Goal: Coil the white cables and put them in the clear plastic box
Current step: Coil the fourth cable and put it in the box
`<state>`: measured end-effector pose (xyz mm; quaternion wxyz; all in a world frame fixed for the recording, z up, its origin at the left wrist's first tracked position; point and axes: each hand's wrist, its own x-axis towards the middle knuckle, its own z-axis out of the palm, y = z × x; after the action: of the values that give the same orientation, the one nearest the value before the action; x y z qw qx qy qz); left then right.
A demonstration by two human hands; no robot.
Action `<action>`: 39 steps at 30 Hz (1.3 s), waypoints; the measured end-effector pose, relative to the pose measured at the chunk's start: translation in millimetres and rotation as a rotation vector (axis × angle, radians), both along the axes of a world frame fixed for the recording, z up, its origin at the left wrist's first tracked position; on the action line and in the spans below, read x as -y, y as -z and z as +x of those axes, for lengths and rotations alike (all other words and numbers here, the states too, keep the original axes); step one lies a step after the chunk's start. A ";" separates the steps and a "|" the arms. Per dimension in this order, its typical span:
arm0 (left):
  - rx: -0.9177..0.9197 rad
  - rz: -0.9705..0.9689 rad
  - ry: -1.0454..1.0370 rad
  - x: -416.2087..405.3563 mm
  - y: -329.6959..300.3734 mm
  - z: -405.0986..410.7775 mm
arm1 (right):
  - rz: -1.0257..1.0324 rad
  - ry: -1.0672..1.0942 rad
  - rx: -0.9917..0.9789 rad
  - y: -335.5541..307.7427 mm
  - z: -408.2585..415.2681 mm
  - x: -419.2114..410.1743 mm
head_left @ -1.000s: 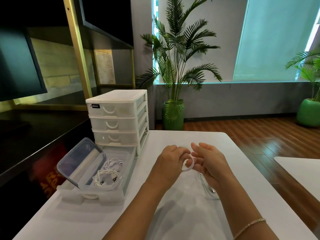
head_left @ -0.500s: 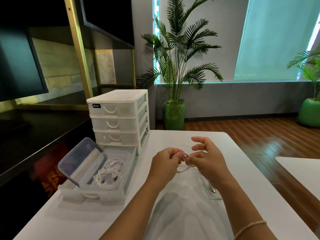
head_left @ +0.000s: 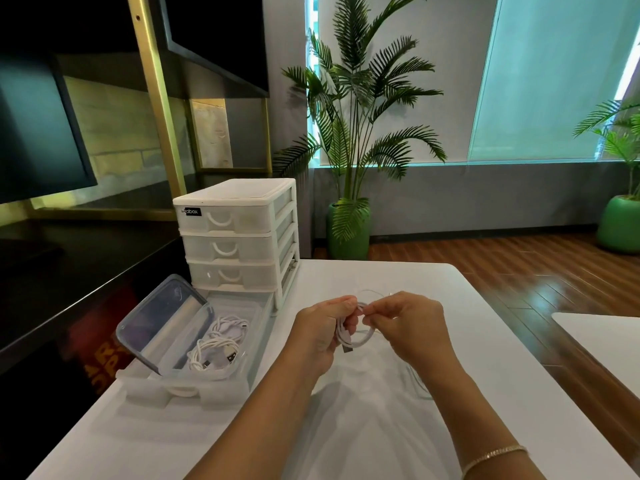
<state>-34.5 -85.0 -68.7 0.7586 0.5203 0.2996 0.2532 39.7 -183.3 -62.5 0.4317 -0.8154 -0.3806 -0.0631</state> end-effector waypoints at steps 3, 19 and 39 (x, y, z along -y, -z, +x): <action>-0.009 0.002 -0.006 -1.3 1.7 0.2 | -0.047 0.026 0.036 0.0 -2.8 -1.6; 0.003 0.505 0.000 0.3 4.7 1.0 | -0.030 -0.084 -0.437 0.0 -5.0 -4.2; -0.062 0.956 -0.125 -5.9 12.6 2.6 | 0.095 -0.223 -0.847 -6.4 -3.6 6.9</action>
<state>-31.9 -79.1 -81.3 0.4086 0.7989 0.2029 0.3920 36.1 -190.2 -56.1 0.5907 -0.7025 -0.2526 0.3063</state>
